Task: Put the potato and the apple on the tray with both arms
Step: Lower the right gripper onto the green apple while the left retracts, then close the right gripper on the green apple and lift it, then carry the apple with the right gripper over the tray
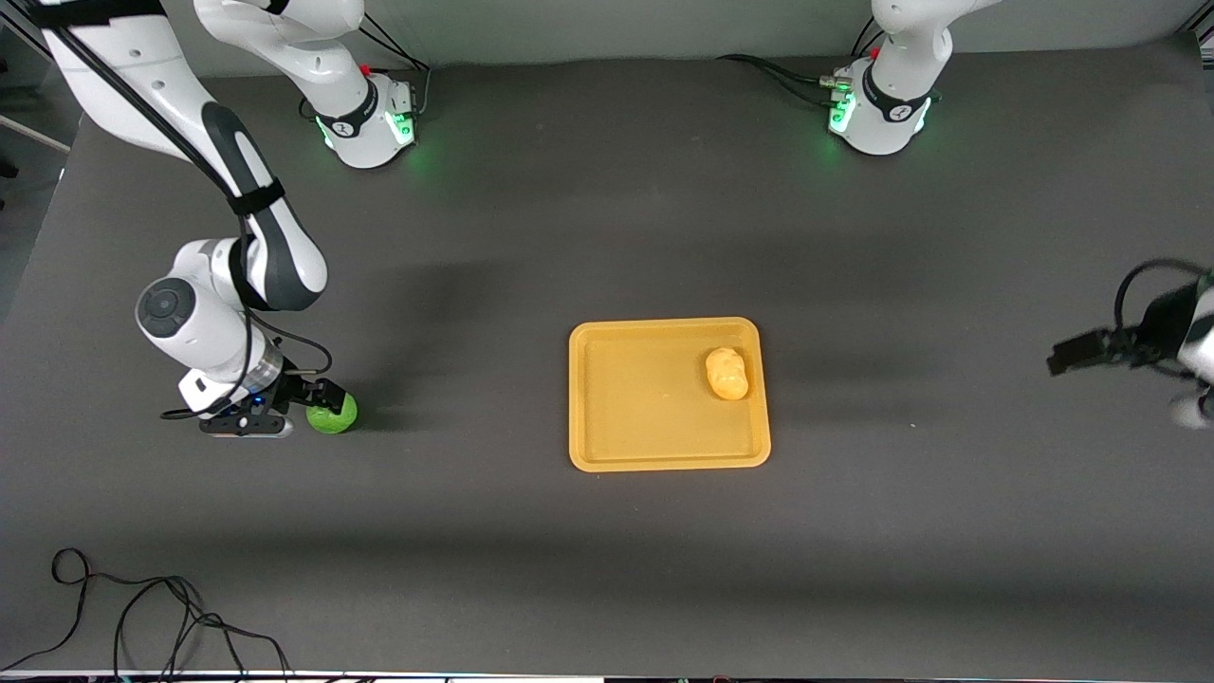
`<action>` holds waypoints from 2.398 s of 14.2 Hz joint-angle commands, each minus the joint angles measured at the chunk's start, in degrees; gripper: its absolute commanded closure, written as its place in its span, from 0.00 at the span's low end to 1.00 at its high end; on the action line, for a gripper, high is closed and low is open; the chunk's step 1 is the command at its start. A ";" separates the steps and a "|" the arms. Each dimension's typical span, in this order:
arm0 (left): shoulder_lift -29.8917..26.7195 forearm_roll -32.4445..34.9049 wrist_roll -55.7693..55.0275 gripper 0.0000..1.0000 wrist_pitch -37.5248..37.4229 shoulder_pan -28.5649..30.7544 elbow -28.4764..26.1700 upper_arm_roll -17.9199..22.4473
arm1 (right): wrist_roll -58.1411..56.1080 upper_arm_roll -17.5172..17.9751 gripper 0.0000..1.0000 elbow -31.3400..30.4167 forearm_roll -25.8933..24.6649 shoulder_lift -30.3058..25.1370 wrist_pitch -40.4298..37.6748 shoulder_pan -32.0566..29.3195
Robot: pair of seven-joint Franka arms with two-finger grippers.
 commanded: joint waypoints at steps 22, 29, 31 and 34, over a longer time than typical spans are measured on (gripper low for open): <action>-15.09 -0.88 -0.12 0.00 4.27 -20.59 -15.21 21.08 | 1.14 0.45 0.57 28.81 0.01 -4.84 -41.86 3.06; -14.83 -0.97 -0.12 0.00 4.10 -20.43 -15.21 21.10 | 24.22 0.45 0.57 47.74 0.45 2.18 -51.67 20.61; -14.91 -0.97 -0.12 0.00 3.92 -20.61 -15.21 21.10 | 32.66 0.45 0.57 53.53 0.36 6.92 -53.42 26.60; -14.83 -1.06 -0.12 0.00 4.19 -20.87 -14.95 21.10 | 43.39 0.45 0.58 64.95 0.10 16.23 -53.60 35.31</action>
